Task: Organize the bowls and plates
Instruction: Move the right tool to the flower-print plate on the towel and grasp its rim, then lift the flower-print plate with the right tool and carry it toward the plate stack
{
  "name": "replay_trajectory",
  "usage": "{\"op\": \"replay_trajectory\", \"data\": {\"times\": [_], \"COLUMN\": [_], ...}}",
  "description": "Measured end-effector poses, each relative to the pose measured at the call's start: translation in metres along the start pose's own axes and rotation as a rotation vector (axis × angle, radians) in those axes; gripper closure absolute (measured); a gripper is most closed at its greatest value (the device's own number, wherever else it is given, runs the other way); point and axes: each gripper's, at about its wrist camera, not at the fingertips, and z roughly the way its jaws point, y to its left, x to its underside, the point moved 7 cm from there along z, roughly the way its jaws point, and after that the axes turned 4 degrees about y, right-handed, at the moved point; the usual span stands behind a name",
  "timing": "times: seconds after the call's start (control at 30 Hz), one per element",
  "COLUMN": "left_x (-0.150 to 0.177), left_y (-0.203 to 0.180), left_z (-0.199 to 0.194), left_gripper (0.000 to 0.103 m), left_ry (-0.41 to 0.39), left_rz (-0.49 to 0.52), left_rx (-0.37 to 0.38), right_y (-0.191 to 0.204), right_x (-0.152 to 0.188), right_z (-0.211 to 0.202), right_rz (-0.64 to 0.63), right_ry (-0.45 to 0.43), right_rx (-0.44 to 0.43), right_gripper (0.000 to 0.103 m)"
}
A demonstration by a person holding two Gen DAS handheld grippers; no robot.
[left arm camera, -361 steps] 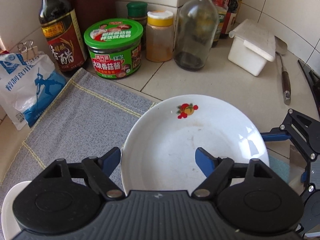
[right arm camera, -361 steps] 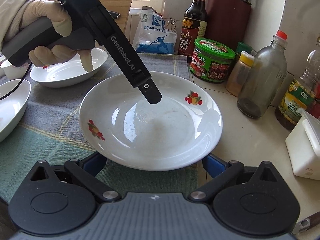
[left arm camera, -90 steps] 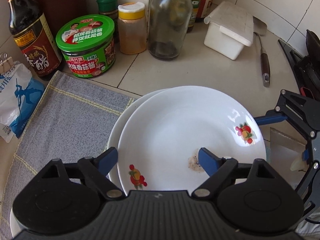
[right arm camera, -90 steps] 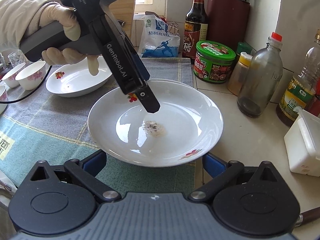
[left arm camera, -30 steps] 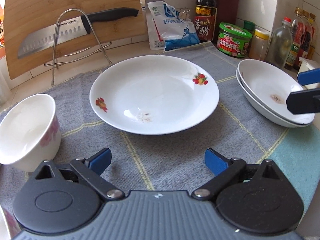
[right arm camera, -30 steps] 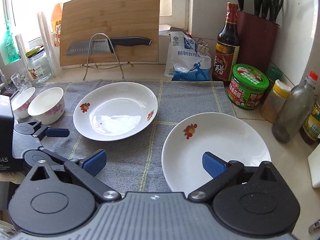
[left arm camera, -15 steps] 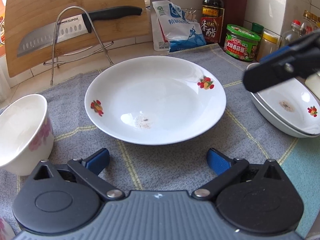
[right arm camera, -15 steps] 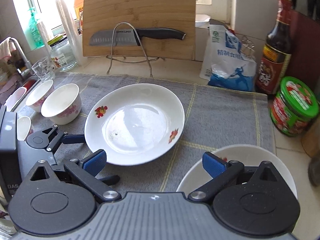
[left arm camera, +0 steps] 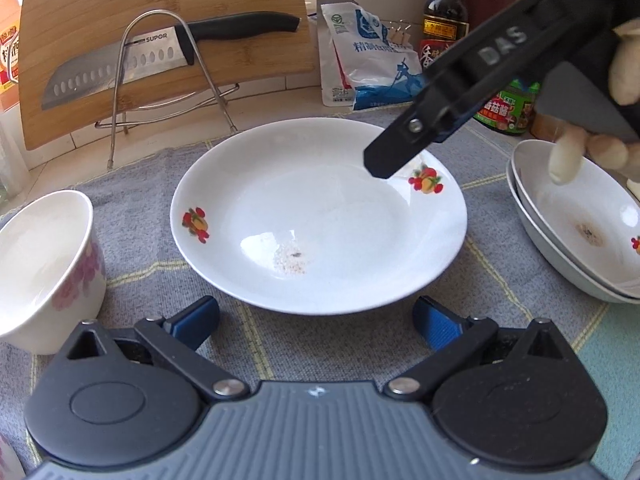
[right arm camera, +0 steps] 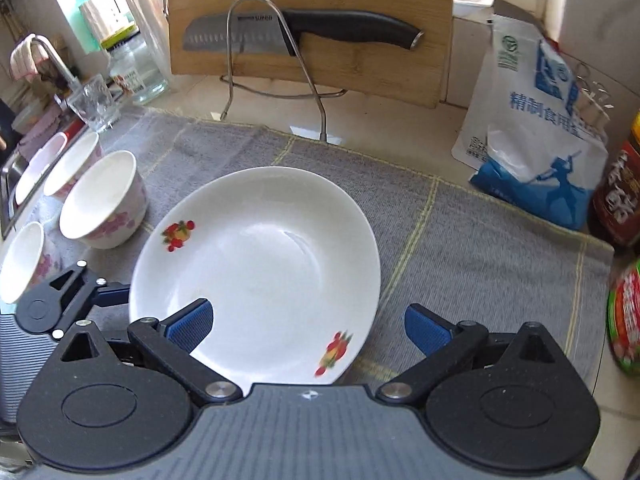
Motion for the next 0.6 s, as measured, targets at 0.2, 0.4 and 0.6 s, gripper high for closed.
{"op": "replay_trajectory", "data": {"times": [0.2,0.4,0.6], "left_x": [-0.002,-0.004,-0.006], "left_y": [0.000,0.002,0.003], "left_z": [0.001,0.003,0.005], "left_gripper": [0.000,0.000,0.000], "left_ry": [-0.007,-0.013,-0.014], "left_rz": [-0.014,-0.023,-0.025], "left_rx": [-0.010,-0.015,-0.015], "right_y": [-0.002,-0.001,0.003], "right_x": [-0.015,-0.021,-0.021], "right_z": [0.028,0.047,0.049], "right_rz": [-0.061,-0.077,-0.145], "right_ry": [0.076,0.129,0.145], "right_rx": [-0.034,-0.055,-0.037], "right_gripper": [0.000,0.000,0.000]}}
